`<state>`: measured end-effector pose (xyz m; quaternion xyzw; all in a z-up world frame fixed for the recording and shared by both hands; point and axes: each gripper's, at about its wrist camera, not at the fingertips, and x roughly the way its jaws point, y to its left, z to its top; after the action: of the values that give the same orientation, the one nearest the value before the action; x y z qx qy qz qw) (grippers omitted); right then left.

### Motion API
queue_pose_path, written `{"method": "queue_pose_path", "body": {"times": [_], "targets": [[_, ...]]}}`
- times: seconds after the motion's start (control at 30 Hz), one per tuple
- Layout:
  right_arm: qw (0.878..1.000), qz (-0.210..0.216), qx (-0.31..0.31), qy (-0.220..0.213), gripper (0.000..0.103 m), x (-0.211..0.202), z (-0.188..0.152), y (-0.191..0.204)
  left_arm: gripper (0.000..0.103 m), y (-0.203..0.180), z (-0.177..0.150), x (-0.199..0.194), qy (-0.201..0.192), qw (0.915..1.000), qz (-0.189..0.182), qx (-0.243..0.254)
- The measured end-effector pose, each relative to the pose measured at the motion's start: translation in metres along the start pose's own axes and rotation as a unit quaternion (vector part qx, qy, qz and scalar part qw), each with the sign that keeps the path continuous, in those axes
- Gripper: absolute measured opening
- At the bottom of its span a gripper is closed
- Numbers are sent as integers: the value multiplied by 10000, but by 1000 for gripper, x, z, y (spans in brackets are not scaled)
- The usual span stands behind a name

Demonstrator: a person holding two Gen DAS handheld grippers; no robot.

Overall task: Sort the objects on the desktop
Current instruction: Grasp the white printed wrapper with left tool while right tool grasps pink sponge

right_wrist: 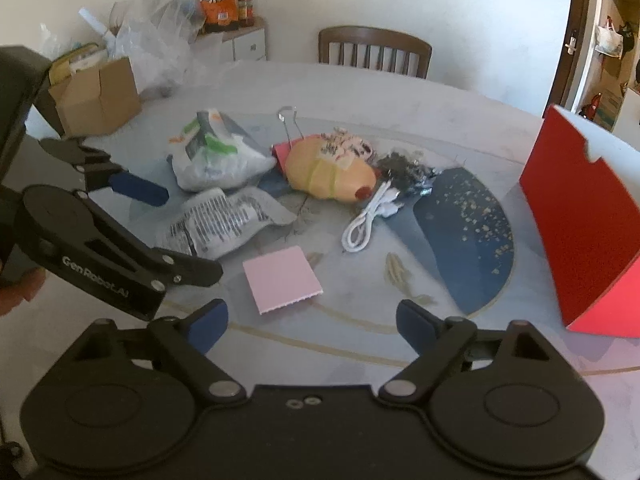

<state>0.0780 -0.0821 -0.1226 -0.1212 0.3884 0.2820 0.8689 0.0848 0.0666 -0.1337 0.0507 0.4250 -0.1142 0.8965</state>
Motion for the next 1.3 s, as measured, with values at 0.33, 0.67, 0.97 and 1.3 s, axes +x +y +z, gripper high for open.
{"method": "queue_pose_path", "body": {"times": [0.33,0.67,0.97,1.3], "targets": [[9998,138,-144,-3,76,19,4,6,100,4,1,6,-119,9999,-44,-60],[9978,453,-470,-119,53,19,8,9,91,7,4,5,-175,9997,-131,-56],[9970,503,-568,-118,43,16,8,8,76,-4,0,1,-210,9993,-119,278],[9992,256,-293,-54,42,7,-1,-9,63,-13,1,0,-268,9988,-132,378]]}}
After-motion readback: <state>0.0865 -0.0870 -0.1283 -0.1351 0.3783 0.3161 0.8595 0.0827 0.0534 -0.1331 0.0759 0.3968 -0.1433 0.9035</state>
